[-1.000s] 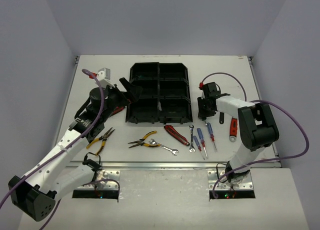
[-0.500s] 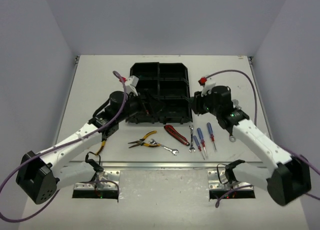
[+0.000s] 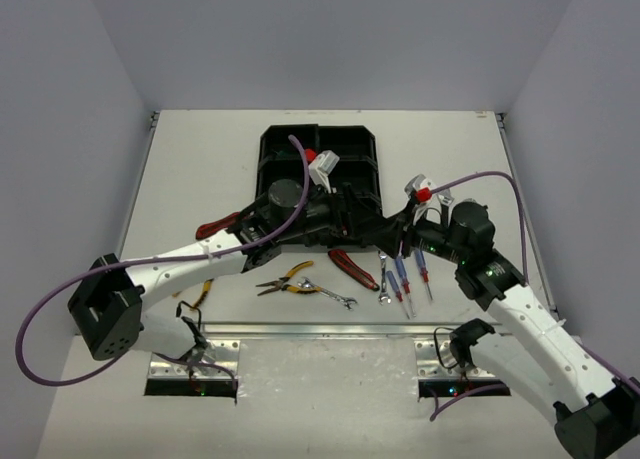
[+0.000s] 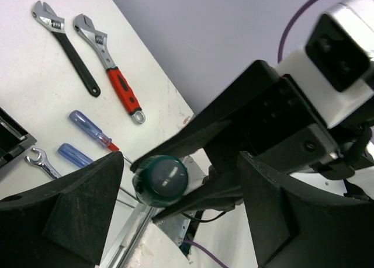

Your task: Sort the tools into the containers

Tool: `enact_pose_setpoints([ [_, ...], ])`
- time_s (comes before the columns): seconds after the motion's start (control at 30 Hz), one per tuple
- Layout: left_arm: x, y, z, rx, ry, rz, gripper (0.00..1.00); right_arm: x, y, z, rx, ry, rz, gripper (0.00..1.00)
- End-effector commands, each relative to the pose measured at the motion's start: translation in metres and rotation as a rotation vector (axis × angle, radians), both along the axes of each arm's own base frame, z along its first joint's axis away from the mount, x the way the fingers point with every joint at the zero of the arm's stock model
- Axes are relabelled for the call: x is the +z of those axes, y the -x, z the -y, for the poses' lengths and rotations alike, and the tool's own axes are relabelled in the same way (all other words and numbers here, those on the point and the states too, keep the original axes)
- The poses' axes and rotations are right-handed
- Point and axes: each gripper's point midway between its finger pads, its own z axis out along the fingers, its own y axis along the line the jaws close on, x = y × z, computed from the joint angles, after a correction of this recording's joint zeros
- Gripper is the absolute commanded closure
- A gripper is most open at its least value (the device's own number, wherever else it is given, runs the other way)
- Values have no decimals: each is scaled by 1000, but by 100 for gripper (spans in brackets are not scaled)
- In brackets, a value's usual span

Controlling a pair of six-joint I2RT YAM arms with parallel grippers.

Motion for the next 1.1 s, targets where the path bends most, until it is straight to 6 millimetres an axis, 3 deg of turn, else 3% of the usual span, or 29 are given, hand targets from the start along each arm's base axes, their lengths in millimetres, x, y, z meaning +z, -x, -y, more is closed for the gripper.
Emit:
enact_pose_setpoints([
  [0.0,17,-2,12,12,31,39,29,31,8,-4,40,-65,87,100],
  [0.17,6,2,17,12,-12,27,37,39,6,-1,9,-78,93,100],
  [0.3,3,2,19,6,-27,24,93,47,12,-4,39,-104,98,100],
  [0.33,2,2,19,3,-27,23,100,47,11,-4,38,-103,97,100],
  [0.5,10,1,18,11,-28,41,100,40,-5,2,-51,-81,57,99],
  [0.53,10,-1,16,29,-39,42,100,40,-7,3,-64,-82,52,95],
  [0.57,10,-3,15,41,-49,46,100,39,-9,3,-76,-80,42,70],
  [0.6,8,-7,12,65,-63,42,100,39,-11,5,-90,-83,35,69],
  [0.63,12,-12,9,96,-68,50,100,39,-13,6,-110,-86,27,15],
  [0.67,12,-17,5,132,-88,54,100,38,-14,8,-131,-86,10,2],
  [0.77,6,-58,-29,353,-193,47,100,33,-22,23,-231,-35,-33,1],
  [0.93,13,-109,-76,556,-220,30,100,30,-20,38,-301,20,-67,1],
  [1.0,24,-156,-129,824,-265,39,100,30,-23,50,-373,41,-72,1],
  [1.07,30,-183,-160,961,-276,42,100,25,-25,55,-409,46,-91,1],
])
